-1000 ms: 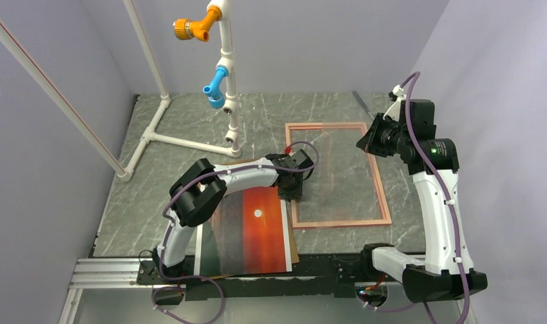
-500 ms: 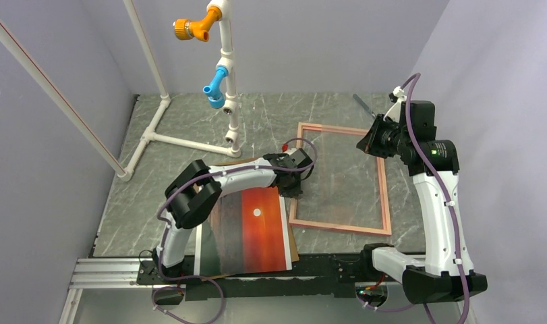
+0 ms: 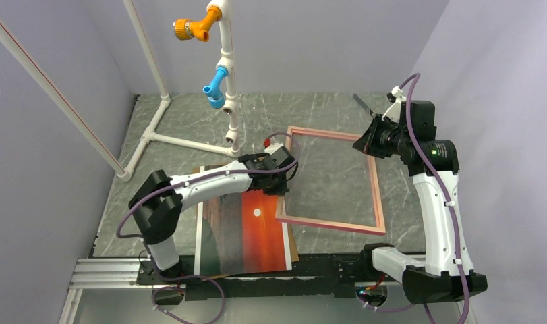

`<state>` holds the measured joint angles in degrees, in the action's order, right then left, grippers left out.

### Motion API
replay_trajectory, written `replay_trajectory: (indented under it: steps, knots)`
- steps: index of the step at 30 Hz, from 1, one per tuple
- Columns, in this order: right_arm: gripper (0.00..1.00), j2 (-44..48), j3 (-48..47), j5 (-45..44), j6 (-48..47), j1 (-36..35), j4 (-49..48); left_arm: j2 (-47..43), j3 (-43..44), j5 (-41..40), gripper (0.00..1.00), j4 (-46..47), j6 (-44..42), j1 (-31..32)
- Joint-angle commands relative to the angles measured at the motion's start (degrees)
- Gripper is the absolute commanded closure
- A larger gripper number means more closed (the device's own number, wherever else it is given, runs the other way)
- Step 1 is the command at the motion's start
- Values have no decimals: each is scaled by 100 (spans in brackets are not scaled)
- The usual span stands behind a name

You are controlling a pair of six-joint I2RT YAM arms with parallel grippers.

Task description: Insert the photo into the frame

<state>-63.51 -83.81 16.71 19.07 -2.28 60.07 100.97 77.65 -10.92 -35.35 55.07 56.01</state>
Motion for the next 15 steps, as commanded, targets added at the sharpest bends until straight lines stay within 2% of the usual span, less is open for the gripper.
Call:
replay_trajectory:
  steps: [1,9,15]
  knots:
    - [100,102,20,350,104,26,-364,-761,-432,-387,100,46,314,-11]
    - [100,134,223,665,187,21,-584,-1481,-1501,-513,100,104,507,36]
    - [100,178,409,856,219,31,-792,-1460,-1641,-632,100,-124,577,200]
